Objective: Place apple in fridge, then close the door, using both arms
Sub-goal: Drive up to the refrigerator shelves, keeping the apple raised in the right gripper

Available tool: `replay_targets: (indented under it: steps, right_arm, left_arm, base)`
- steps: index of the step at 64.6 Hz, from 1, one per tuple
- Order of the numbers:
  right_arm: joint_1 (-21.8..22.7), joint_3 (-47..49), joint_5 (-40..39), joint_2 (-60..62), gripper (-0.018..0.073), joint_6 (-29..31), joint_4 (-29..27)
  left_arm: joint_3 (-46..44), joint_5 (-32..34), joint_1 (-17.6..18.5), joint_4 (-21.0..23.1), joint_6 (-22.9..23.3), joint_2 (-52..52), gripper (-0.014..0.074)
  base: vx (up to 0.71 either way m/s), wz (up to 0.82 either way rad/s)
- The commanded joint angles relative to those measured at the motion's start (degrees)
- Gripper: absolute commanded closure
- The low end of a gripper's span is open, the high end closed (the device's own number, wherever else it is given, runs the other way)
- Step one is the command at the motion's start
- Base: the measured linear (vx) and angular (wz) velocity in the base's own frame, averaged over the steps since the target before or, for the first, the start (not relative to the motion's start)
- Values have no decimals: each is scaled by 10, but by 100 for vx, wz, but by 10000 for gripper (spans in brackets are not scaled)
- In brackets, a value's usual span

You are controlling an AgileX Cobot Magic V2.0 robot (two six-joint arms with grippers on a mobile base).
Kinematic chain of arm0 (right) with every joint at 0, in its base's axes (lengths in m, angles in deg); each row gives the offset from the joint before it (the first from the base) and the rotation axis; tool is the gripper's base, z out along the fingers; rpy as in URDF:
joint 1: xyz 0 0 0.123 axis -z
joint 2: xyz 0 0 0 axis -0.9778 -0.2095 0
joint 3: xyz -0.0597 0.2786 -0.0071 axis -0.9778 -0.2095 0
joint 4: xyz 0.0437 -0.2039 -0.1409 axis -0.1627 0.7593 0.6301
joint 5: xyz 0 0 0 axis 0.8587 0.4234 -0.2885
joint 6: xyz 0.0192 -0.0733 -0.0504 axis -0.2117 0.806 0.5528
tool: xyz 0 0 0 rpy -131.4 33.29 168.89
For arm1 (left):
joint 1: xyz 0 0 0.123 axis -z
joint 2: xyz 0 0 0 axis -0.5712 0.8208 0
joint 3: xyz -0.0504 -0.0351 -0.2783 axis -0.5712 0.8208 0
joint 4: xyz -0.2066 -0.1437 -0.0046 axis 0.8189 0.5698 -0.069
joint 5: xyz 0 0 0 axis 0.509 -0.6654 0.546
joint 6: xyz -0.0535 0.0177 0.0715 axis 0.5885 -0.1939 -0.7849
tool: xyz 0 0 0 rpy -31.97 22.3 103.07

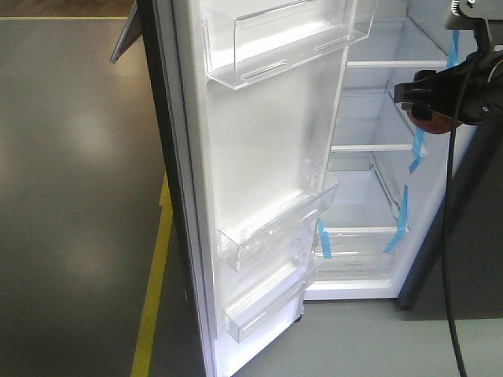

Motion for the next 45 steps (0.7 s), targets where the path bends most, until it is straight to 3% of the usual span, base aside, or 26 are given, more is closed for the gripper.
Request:
replay_targets:
  steps: [1, 45]
  right_arm:
    - [3, 17, -40, 23, 567, 6, 7]
    - [3, 17, -40, 23, 567, 6, 7]
  left_arm:
    - [16, 40, -1, 1, 5, -9, 601]
    - [16, 40, -1, 1, 5, -9, 601]
  base:
    - [9, -2]
    - [8, -1]
